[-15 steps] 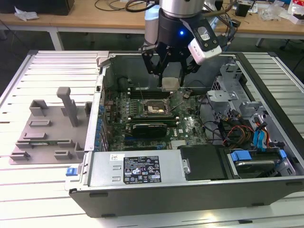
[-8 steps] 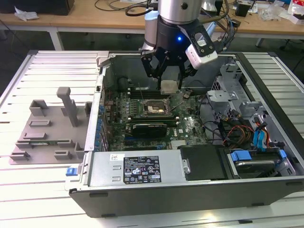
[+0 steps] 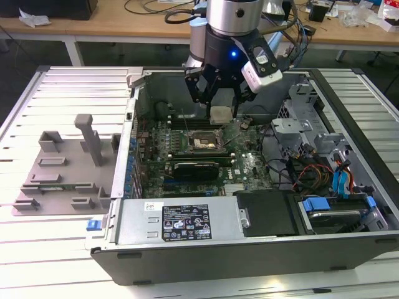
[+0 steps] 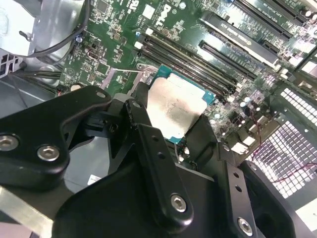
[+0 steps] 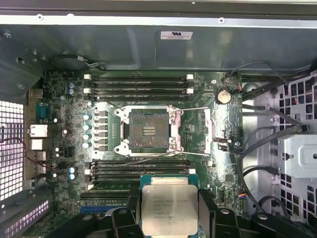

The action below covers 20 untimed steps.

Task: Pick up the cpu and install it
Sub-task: 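Pick up the cpu and move it towards the insertion slot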

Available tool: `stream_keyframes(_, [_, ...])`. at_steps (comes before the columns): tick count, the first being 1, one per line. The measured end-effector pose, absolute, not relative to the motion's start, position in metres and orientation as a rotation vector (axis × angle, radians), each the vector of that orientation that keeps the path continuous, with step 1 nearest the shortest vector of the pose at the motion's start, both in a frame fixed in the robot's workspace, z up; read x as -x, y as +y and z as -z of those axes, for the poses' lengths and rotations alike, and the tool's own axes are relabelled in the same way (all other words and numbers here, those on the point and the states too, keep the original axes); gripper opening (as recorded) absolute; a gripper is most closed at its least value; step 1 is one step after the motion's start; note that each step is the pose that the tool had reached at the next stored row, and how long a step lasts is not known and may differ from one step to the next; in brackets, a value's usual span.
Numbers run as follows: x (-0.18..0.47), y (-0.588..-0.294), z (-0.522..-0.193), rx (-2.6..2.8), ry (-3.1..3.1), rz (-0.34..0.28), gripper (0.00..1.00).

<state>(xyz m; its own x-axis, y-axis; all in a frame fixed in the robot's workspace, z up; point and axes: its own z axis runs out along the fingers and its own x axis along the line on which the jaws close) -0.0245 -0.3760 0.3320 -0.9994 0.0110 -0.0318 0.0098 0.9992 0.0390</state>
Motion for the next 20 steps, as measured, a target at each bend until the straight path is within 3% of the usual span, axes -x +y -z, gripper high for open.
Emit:
stream_keyframes(12, [0.025,-0.371,-0.317,-0.016,3.109,-0.06,0.55])
stream_keyframes(20, [0.034,-0.347,-0.292,-0.016,3.109,-0.06,0.55])
